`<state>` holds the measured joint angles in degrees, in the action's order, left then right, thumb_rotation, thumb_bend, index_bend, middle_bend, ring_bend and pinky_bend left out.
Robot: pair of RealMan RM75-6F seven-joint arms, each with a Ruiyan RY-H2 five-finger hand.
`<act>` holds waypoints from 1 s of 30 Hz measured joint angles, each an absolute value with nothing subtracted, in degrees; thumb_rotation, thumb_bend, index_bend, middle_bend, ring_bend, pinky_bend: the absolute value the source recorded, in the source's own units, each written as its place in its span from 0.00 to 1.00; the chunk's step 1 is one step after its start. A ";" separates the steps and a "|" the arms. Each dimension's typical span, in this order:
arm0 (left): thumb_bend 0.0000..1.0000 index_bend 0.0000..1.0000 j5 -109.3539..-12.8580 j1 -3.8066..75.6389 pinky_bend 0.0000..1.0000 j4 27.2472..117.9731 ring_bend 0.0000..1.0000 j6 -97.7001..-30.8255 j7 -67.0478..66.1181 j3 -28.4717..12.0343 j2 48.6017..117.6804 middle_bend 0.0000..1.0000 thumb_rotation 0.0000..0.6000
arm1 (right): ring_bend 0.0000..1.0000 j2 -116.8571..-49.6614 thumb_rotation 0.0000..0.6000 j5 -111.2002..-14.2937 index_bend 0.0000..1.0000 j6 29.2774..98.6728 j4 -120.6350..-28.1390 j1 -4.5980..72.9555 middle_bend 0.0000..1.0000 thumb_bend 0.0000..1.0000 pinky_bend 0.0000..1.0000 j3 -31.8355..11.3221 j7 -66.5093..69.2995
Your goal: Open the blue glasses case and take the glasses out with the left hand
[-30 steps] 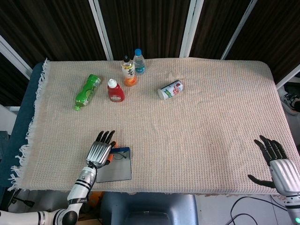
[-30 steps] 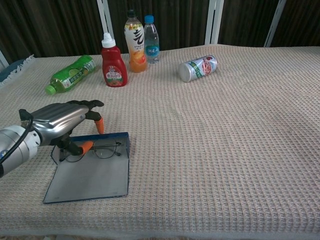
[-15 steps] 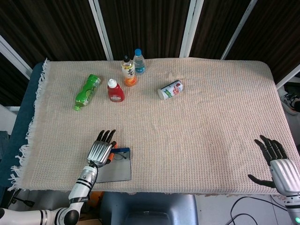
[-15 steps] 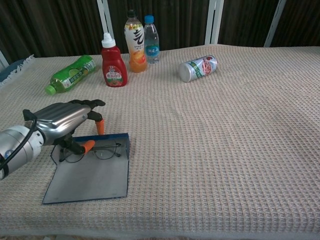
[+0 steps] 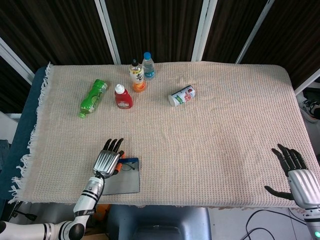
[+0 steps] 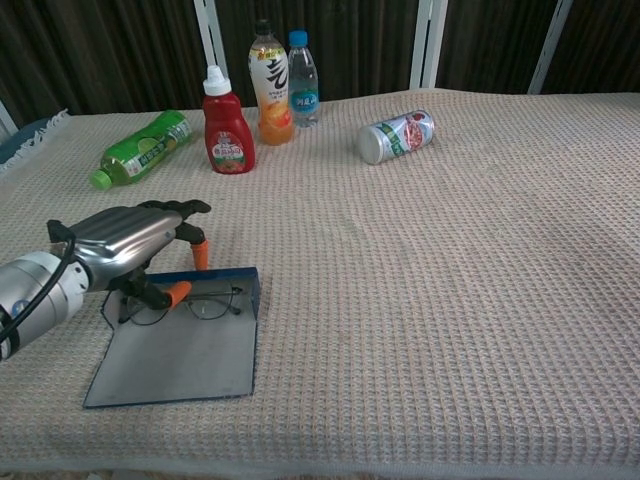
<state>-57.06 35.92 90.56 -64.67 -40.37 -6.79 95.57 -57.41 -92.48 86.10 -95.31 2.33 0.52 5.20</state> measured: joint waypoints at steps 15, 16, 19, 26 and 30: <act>0.42 0.54 -57.45 36.07 0.00 90.06 0.00 -64.99 -38.24 -6.91 95.77 0.00 1.00 | 0.00 -57.38 1.00 -92.51 0.00 86.07 -95.31 2.35 0.00 0.18 0.00 0.53 5.26; 0.42 0.54 -57.65 36.03 0.00 89.87 0.00 -65.04 -37.78 -6.94 95.84 0.00 1.00 | 0.00 -57.39 1.00 -92.50 0.00 86.09 -95.31 2.34 0.00 0.18 0.00 0.52 5.26; 0.42 0.55 -58.14 35.91 0.00 89.29 0.00 -65.18 -36.69 -6.99 96.05 0.00 1.00 | 0.00 -57.40 1.00 -92.50 0.00 86.12 -95.31 2.33 0.00 0.18 0.00 0.51 5.27; 0.42 0.59 -59.75 35.63 0.00 87.96 0.00 -66.01 -34.75 -7.16 96.91 0.00 1.00 | 0.00 -57.40 1.00 -92.58 0.00 86.21 -95.30 2.30 0.00 0.18 0.00 0.53 5.35; 0.43 0.59 -61.21 35.47 0.00 86.69 0.00 -67.14 -34.07 -7.31 97.55 0.00 1.00 | 0.00 -57.38 1.00 -92.59 0.00 86.26 -95.31 2.29 0.00 0.18 0.00 0.51 5.49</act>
<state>-61.21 35.47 86.69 -67.14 -34.07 -7.31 97.55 -57.38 -92.59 86.26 -95.31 2.29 0.51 5.49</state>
